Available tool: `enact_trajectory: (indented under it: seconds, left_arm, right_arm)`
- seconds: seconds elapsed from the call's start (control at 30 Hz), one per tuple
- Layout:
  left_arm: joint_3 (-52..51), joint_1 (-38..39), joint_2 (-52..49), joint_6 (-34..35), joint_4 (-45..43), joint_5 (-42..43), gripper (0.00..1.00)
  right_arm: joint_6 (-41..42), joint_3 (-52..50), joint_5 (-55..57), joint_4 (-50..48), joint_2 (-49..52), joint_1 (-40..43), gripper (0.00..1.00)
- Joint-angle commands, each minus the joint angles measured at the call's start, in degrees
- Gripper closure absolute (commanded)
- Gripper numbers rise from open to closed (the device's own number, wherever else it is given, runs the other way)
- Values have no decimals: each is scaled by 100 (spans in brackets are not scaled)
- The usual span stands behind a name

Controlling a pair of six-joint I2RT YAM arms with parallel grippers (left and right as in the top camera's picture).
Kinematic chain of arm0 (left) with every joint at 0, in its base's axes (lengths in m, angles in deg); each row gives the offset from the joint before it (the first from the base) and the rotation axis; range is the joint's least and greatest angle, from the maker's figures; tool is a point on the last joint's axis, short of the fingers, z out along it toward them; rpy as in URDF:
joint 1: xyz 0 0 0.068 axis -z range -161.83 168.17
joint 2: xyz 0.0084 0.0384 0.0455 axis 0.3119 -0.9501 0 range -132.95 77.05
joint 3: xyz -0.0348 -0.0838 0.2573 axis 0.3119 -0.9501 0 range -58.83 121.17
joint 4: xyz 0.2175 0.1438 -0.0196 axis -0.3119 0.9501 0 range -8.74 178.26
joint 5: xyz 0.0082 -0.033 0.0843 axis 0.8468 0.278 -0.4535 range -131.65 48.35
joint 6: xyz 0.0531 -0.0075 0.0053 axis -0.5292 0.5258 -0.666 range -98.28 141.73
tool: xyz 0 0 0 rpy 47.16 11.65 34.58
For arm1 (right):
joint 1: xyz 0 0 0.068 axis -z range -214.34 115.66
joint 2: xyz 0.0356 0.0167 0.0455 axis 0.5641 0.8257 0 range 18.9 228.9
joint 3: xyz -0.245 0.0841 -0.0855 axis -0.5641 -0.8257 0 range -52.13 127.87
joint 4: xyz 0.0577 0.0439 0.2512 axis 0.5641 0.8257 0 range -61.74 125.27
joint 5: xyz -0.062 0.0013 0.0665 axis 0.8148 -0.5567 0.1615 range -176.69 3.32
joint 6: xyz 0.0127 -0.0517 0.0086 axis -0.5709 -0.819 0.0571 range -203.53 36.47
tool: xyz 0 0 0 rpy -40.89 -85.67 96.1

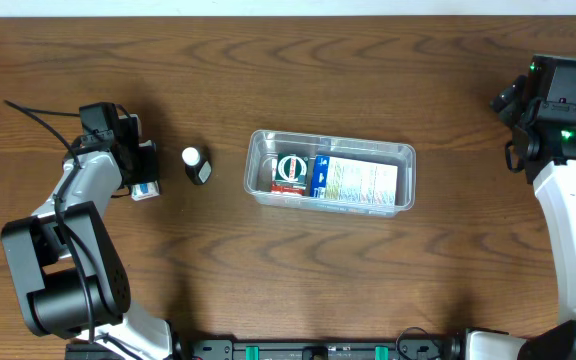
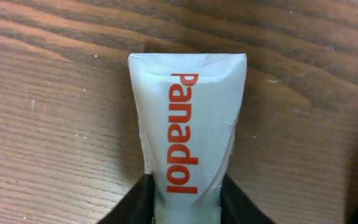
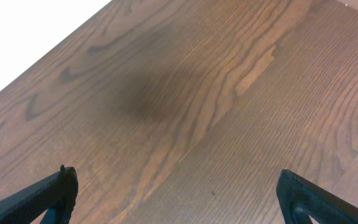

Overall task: Pack container
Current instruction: 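Reach left gripper to the white Panadol tube and grasp it, then lift the white tube and lower it into the container's middle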

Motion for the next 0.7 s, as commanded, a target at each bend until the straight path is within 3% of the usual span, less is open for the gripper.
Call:
enact_trajectory:
  seconds: [0.0,0.23,0.47,0.57,0.67]
  left_arm:
    - [24,-9,-63,-57,-4,35,72]
    - [72,-9,105,-52,-2,37,71]
    - [330,13,1156,-39,11,136,72]
    - [348,81,1851,-87,-114,691,73]
    - [348,229,2437,-297,-358,1812,73]
  right_arm:
    - [79,7,61,0,7,26,1]
    - [79,7,61,0,7,26,1]
    - [79,7,61,0,7,26,1]
    - [79,7,61,0,7,26,1]
    - [79,7,61,0,7,26,1]
